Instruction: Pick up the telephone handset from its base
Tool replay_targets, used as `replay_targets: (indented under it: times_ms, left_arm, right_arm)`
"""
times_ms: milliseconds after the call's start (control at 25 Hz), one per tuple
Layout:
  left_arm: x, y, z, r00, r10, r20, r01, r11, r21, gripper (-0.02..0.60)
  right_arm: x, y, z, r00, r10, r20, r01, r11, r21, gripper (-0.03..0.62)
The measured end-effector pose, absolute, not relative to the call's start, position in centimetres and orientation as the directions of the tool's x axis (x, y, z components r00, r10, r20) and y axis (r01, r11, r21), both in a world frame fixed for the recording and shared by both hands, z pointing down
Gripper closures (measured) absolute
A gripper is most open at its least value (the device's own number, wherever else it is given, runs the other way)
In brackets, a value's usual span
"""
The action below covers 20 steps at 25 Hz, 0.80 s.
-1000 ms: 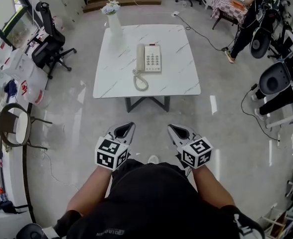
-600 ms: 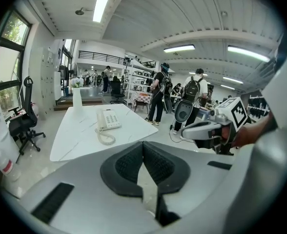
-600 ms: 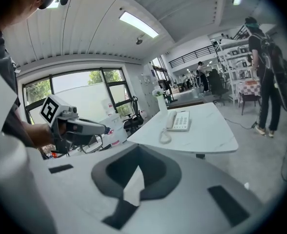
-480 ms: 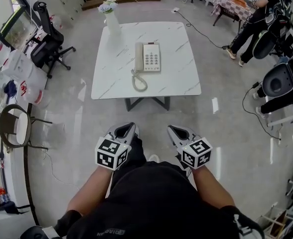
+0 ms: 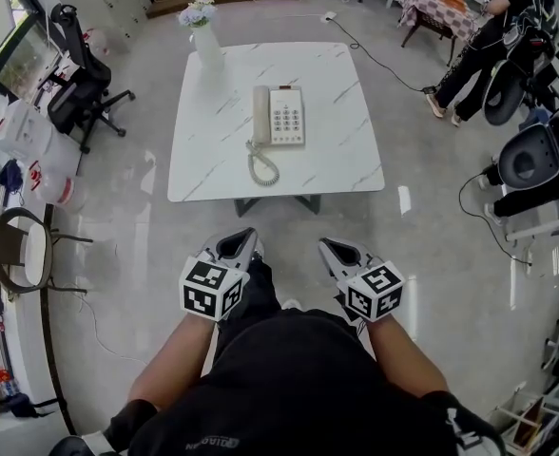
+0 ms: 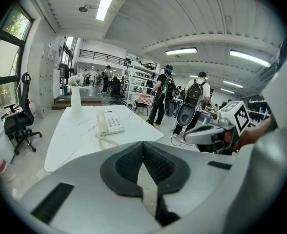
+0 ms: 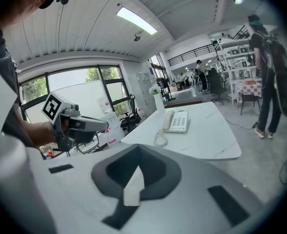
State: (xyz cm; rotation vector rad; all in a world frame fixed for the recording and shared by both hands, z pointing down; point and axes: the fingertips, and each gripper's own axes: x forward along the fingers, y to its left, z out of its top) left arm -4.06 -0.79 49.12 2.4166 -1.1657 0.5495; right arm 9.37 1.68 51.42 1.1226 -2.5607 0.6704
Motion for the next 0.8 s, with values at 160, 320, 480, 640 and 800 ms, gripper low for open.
replay_targets:
  times_ms: [160, 320, 480, 640, 800]
  left_arm:
    - [-4.9, -3.2, 49.8, 0.573, -0.636, 0.517, -0.801, -0.569, 0.187, 0.58]
    - [-5.8, -7.0, 49.9, 0.571, -0.634, 0.521, -0.802, -0.566, 0.191, 0.58]
    - [-6.6, -11.4, 49.0, 0.582, -0.63, 0.514, -0.793, -0.58, 0.187, 0.578]
    - [-7.7, -16.0, 48.4, 0.592, -0.617, 0.518, -0.781, -0.598, 0.18, 0.58]
    - [-8.9, -20.5, 48.2, 0.609, -0.602, 0.517, -0.763, -0.622, 0.175, 0.58]
  right_arm:
    - [8.8, -0.9, 51.8, -0.66, -0.619, 0.425, -0.748, 0.589, -0.305, 0.592]
    - [7.9, -4.6, 51.8, -0.658, -0.614, 0.436, -0.75, 0.588, -0.304, 0.592]
    - [6.7, -8.9, 51.0, -0.651, -0.619, 0.439, -0.756, 0.584, -0.296, 0.592]
    - [5.3, -13.5, 50.0, -0.639, -0.632, 0.438, -0.766, 0.573, -0.29, 0.593]
    - [4.1, -17.8, 49.9, -0.621, -0.646, 0.444, -0.782, 0.552, -0.29, 0.592]
